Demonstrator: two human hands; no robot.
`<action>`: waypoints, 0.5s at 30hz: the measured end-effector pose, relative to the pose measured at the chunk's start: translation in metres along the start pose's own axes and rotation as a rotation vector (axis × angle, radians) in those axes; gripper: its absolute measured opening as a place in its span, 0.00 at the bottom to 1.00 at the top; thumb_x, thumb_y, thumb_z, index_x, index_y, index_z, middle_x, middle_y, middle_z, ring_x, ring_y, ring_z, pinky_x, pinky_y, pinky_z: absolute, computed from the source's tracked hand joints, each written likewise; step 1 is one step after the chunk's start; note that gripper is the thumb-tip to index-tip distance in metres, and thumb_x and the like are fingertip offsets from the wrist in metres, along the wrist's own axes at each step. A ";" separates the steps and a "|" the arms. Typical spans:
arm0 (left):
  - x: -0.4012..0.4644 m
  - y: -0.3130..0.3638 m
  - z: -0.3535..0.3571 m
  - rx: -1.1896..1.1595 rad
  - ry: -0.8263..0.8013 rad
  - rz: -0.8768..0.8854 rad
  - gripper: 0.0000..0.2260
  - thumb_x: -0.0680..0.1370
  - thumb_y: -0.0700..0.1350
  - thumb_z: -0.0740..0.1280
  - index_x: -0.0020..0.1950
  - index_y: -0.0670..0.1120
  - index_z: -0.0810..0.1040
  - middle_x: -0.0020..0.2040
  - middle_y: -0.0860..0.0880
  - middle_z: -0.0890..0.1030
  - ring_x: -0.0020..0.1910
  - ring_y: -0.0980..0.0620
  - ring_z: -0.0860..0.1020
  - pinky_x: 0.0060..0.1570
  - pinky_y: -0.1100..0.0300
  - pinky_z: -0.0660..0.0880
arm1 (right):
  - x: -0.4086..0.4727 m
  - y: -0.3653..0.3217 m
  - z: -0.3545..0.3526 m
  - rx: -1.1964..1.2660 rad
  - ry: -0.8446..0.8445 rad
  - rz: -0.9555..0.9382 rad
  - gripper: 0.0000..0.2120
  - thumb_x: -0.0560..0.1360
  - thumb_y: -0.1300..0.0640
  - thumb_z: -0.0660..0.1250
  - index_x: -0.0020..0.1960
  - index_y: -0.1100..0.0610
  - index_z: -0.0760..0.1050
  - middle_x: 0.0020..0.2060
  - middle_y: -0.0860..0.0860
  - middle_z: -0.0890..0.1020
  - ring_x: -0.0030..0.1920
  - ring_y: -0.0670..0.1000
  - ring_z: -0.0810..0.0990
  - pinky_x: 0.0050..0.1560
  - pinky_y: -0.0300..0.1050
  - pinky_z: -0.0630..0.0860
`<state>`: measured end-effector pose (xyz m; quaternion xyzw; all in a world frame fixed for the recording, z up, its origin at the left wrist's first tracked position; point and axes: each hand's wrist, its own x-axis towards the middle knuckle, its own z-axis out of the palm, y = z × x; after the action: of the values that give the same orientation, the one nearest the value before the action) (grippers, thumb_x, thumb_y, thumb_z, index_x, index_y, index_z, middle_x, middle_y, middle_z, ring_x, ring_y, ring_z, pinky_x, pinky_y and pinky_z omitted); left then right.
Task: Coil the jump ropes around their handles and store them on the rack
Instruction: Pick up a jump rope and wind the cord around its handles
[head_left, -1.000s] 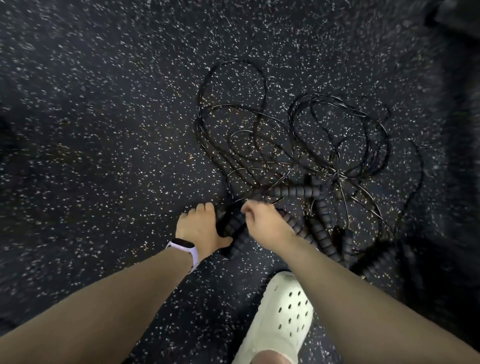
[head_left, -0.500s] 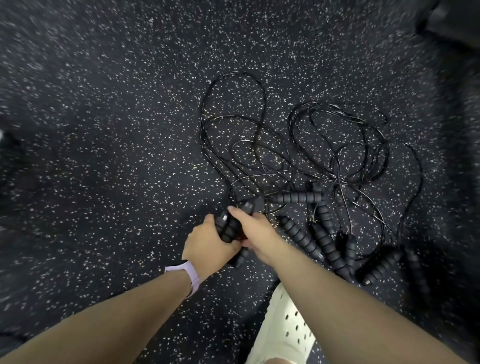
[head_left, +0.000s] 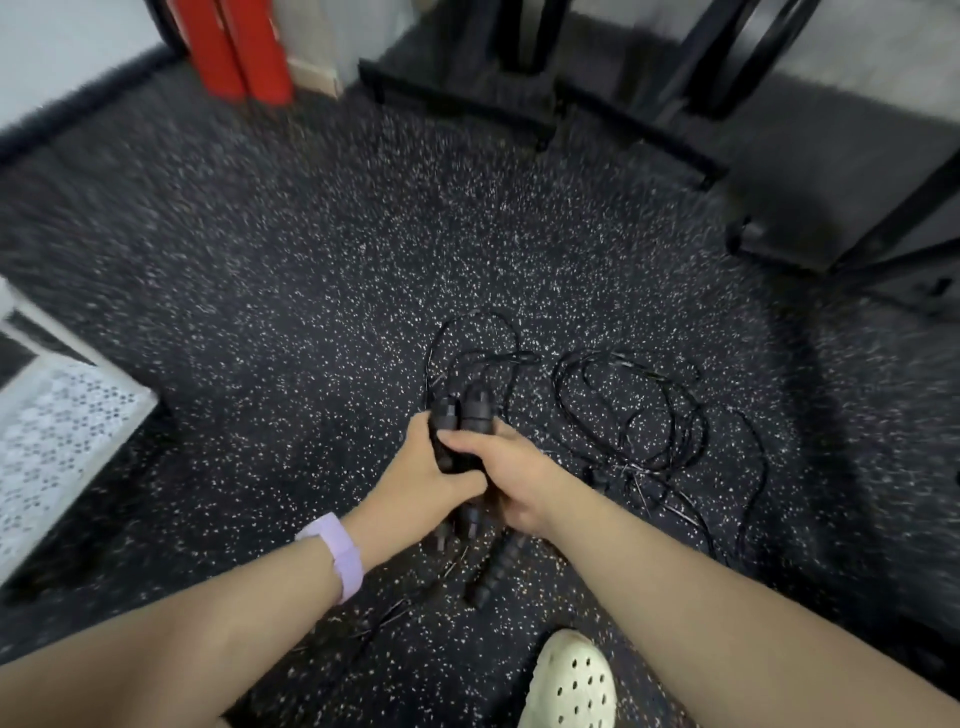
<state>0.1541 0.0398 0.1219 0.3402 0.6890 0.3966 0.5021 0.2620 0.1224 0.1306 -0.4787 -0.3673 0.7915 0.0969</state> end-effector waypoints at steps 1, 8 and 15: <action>-0.011 0.015 -0.006 -0.006 0.017 0.020 0.27 0.68 0.44 0.73 0.64 0.55 0.67 0.50 0.50 0.83 0.39 0.62 0.83 0.31 0.67 0.76 | -0.015 -0.010 0.008 -0.002 -0.017 -0.017 0.09 0.80 0.60 0.71 0.59 0.54 0.80 0.45 0.53 0.88 0.47 0.53 0.86 0.50 0.50 0.81; -0.096 0.115 -0.042 -0.057 0.103 0.103 0.22 0.70 0.44 0.77 0.60 0.55 0.72 0.50 0.53 0.84 0.43 0.64 0.82 0.36 0.71 0.76 | -0.122 -0.067 0.068 0.008 -0.109 -0.177 0.10 0.79 0.58 0.71 0.60 0.51 0.80 0.50 0.53 0.88 0.46 0.51 0.87 0.44 0.45 0.82; -0.173 0.160 -0.065 -0.172 0.200 0.113 0.21 0.68 0.42 0.75 0.58 0.53 0.74 0.48 0.49 0.85 0.44 0.57 0.84 0.40 0.59 0.82 | -0.187 -0.085 0.111 -0.147 -0.148 -0.297 0.12 0.80 0.54 0.71 0.63 0.52 0.81 0.53 0.53 0.88 0.54 0.53 0.87 0.52 0.48 0.83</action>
<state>0.1490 -0.0511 0.3486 0.2930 0.6789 0.5139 0.4349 0.2512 0.0343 0.3465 -0.3654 -0.4969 0.7726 0.1503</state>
